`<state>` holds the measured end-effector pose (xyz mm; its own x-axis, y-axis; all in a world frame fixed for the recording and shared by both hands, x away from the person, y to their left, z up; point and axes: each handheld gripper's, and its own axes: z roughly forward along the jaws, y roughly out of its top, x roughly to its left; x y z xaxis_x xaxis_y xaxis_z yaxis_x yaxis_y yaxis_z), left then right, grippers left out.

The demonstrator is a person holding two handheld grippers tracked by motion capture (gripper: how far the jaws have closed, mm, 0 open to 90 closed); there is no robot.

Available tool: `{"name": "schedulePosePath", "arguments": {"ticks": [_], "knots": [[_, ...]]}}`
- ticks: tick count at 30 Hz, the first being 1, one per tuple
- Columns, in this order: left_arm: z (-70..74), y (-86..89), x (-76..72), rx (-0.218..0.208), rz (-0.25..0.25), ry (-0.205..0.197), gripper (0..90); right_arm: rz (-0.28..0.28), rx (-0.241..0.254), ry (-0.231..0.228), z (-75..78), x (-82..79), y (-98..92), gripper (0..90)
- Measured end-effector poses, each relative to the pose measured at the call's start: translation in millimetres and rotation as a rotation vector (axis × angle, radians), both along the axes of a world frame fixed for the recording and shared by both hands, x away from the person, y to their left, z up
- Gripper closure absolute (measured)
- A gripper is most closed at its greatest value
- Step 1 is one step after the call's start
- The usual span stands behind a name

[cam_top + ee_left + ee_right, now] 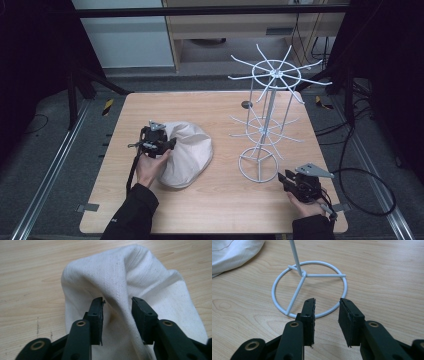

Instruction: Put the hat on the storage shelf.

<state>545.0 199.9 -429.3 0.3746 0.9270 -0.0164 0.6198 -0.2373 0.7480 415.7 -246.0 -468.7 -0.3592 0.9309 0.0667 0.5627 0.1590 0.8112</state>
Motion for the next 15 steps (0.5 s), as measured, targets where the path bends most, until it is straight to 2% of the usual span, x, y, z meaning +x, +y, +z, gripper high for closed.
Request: {"name": "schedulePosePath", "arguments": {"ticks": [1,2,8,9,11,14,15], "knots": [[-1.4,-0.6,0.8,0.001,0.006,0.006,63.2,0.000,0.000,0.000,0.0,0.0,0.0,65.9],[-3.9,-1.5,2.1,0.003,0.010,0.022,67.8,0.001,0.000,0.000,-0.1,0.1,0.0,65.8],[-7.6,-2.8,4.2,-0.017,0.018,0.045,82.7,0.001,0.004,0.005,-0.6,0.4,-0.4,65.7],[-7.0,-2.1,3.8,-0.039,0.016,0.045,86.6,0.000,-0.001,0.001,-0.9,0.8,-1.3,65.7],[-6.1,-1.7,3.1,-0.046,0.014,0.042,87.5,-0.003,0.000,0.002,-0.8,1.0,-1.5,65.7],[0.6,0.8,-2.9,-0.075,0.009,0.003,87.8,-0.003,-0.003,0.003,-1.3,1.5,-1.8,65.7],[0.6,0.8,-2.9,-0.075,0.009,0.003,87.9,-0.001,-0.003,0.004,-1.4,1.5,-1.8,65.7]]}}
